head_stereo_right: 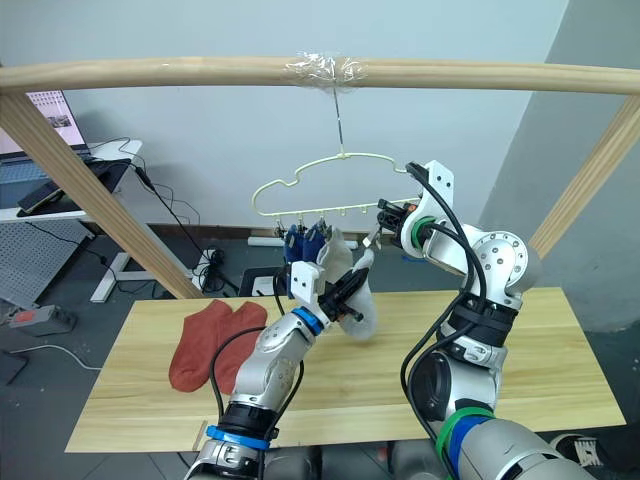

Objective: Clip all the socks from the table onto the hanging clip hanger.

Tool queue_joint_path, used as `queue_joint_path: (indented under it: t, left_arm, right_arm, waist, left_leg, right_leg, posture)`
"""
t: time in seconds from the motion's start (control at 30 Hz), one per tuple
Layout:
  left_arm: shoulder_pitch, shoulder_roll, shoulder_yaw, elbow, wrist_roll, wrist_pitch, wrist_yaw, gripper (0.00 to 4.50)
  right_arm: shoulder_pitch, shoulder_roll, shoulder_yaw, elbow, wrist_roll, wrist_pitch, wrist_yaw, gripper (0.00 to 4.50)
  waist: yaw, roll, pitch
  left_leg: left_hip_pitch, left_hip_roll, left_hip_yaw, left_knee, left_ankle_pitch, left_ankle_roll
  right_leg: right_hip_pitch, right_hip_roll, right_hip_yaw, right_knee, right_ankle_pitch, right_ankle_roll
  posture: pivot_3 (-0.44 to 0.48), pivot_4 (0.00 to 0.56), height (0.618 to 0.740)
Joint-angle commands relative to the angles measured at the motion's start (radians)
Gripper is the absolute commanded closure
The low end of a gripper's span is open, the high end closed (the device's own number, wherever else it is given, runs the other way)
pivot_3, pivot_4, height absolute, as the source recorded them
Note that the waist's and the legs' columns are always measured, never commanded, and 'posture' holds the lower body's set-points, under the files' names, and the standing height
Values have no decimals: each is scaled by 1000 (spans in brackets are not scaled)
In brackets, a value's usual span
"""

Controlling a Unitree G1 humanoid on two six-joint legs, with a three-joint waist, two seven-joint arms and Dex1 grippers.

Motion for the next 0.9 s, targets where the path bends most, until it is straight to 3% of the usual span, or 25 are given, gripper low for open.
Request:
queue_joint_path:
  t: [0.03,0.4,0.5,0.73,0.83,0.9]
  left_arm:
    - [-49,-15,12,5,-3,-41,9,4447]
    - [-86,-23,9,10,-15,-40,-4,4447]
    - [-76,-24,-2,0,-13,-36,-10,4500]
    - [-66,-10,-10,-19,-15,-26,-18,4500]
    - [-61,-2,1,-32,-40,11,-26,3704]
    - [-56,6,6,-45,-63,54,-40,3094]
  right_arm:
    - [-11,2,-4,-25,-8,16,-9,4500]
    - [17,21,16,-50,-6,29,8,4500]
    - [27,21,23,-54,0,21,21,3775]
    - [59,-17,15,-93,38,10,81,1290]
    - [134,-114,103,-190,87,-1,194,194]
    - [189,-156,128,-269,124,-1,245,0]
  waist:
    - [0,0,0]
    - [-1,1,1]
    - [-1,2,1]
    - [-3,5,4]
    - [-1,5,4]
    - [-3,6,4]
  left_leg:
    - [0,0,0,0,0,0]
    - [-2,0,0,0,0,0]
    - [-2,0,0,0,0,0]
    - [-6,0,0,0,0,0]
    - [-10,0,-1,0,0,0]
    - [-12,-1,1,0,0,0]
  right_leg:
    - [0,0,0,0,0,0]
    - [-1,0,0,-1,0,0]
    - [-1,0,0,-1,0,0]
    - [-6,0,0,0,0,0]
    - [-9,0,-1,-1,0,0]
    - [-12,0,1,-1,0,1]
  posture:
    - [-139,140,740]
    - [-139,148,740]
    - [-137,148,740]
    - [-130,149,740]
    - [-129,153,740]
    - [-131,151,740]
